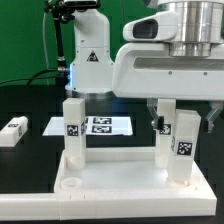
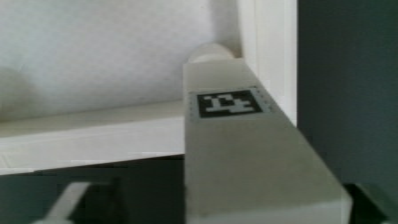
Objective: Assemble desk
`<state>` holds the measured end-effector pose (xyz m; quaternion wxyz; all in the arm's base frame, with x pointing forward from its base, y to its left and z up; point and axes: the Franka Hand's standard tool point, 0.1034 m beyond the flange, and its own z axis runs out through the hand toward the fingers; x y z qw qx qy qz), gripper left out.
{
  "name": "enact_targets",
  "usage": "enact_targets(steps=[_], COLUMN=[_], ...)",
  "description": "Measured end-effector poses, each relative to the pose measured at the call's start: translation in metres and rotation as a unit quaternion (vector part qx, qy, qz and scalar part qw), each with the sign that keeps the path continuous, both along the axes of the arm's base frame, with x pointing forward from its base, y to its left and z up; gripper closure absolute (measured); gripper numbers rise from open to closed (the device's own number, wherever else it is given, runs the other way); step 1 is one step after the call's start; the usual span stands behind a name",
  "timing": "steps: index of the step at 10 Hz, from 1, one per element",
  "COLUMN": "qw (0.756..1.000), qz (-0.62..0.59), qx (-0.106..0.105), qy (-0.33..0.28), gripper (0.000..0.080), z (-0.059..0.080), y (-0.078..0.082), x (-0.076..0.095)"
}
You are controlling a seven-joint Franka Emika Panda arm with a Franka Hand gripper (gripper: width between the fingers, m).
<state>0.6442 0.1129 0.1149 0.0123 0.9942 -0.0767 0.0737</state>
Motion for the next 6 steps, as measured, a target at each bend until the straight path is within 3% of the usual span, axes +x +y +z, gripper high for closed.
enact_targets(steps=[1, 2, 3, 6], qw=[1.0, 0.998, 0.996, 0.981], qz=[-0.017, -0.055, -0.087, -0.193], qx=[0.003, 0.009, 0.014, 0.027], qy=[-0.001, -0.002, -0.003, -0.005], gripper=[0.0429, 0.0429, 0.0511, 0.0511], z=[-0.0002, -0.0004, -0.0006, -0.001], y=[0.0003, 0.0008, 0.0006, -0.0021], x=[-0.0001, -0.0002, -0.0003, -0.0007])
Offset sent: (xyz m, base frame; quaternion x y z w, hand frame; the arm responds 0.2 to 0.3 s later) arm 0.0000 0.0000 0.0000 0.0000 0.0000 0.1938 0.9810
